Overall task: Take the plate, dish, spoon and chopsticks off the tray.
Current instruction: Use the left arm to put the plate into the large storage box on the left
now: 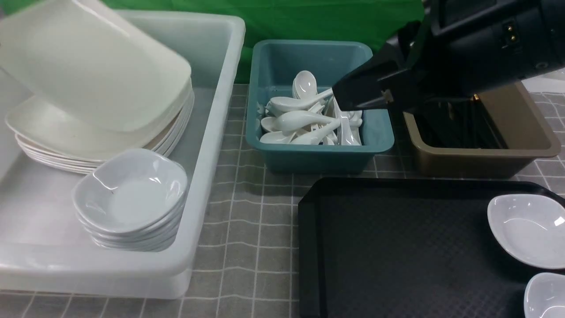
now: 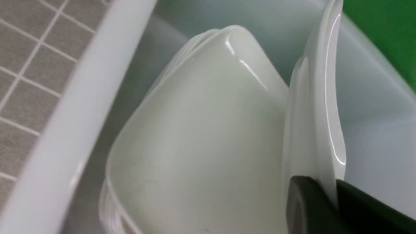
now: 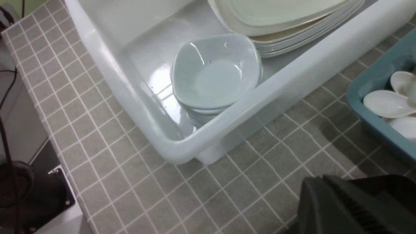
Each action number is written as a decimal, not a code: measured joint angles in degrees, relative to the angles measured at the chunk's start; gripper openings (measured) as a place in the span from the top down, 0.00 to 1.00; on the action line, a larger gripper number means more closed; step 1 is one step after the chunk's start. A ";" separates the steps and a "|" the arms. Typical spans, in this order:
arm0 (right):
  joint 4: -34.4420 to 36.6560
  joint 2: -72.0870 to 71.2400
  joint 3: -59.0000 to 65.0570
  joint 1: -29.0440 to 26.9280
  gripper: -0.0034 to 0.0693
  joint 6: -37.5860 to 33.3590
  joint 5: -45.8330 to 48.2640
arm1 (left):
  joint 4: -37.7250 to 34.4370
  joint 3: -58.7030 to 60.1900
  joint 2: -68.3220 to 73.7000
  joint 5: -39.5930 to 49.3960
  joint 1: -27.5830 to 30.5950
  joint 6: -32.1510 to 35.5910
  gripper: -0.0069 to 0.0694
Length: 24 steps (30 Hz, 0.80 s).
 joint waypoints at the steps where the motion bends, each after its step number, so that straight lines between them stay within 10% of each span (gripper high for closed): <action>1: -0.15 0.00 -0.06 0.00 0.92 0.12 0.00 | -0.17 0.00 0.57 -0.68 0.00 0.33 0.87; 10: -1.05 0.00 -0.17 0.00 0.92 2.40 -0.11 | 2.54 0.00 4.97 -2.61 0.00 2.80 0.84; 19: -2.68 0.00 -0.17 0.05 0.92 3.49 -0.08 | 12.08 -0.18 5.01 -4.10 -0.08 -2.55 0.45; 24: -19.34 0.00 -0.23 -0.46 0.92 16.37 3.21 | 12.46 -1.14 3.23 -2.88 -0.12 -3.06 0.34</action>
